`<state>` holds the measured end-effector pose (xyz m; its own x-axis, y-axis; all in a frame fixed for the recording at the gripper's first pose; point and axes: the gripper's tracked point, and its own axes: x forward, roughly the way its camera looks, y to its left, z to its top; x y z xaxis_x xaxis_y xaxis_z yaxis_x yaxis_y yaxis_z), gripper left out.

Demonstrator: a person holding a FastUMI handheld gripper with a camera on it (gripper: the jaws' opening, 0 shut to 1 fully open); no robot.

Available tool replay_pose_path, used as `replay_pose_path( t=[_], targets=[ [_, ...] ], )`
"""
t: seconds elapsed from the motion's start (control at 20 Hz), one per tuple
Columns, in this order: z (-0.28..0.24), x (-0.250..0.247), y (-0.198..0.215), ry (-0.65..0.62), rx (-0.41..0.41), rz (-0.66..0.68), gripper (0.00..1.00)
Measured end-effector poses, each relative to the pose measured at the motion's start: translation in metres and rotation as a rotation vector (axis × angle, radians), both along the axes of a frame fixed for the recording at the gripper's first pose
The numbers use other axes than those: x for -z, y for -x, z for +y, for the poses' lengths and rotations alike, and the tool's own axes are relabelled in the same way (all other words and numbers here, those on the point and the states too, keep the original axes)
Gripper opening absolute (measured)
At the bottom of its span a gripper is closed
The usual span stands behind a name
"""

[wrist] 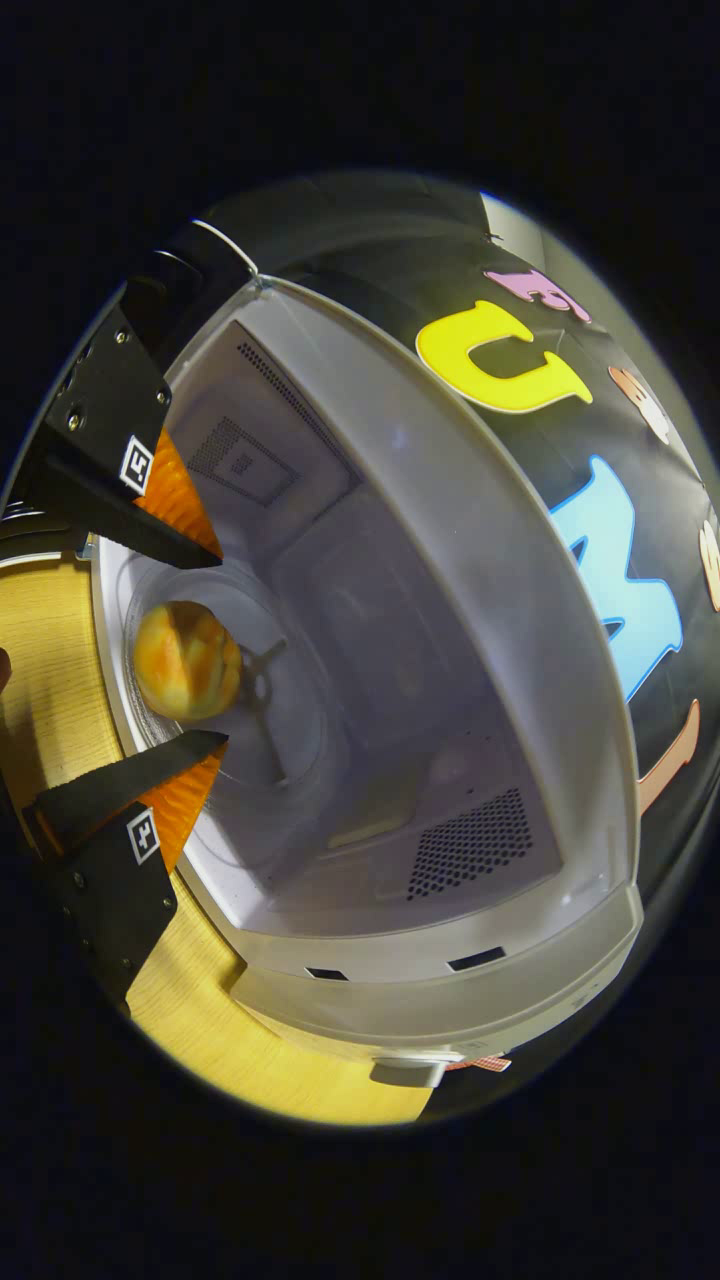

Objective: Open the microwave, put the food inside, and close the microwave door.

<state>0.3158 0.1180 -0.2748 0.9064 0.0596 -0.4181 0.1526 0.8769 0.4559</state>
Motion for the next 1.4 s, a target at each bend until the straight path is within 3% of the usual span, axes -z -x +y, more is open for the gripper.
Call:
replay_pose_path(
  t=[0.25,0.8,1.4],
  targets=[
    [0.008,-0.035,0.039,0.092,-0.087,-0.035,0.98],
    [0.005,-0.132,0.152,0.186,-0.176,-0.140,0.98],
    [0.108,-0.234,0.292,0.153,-0.451,-0.324,0.98]
  ],
)
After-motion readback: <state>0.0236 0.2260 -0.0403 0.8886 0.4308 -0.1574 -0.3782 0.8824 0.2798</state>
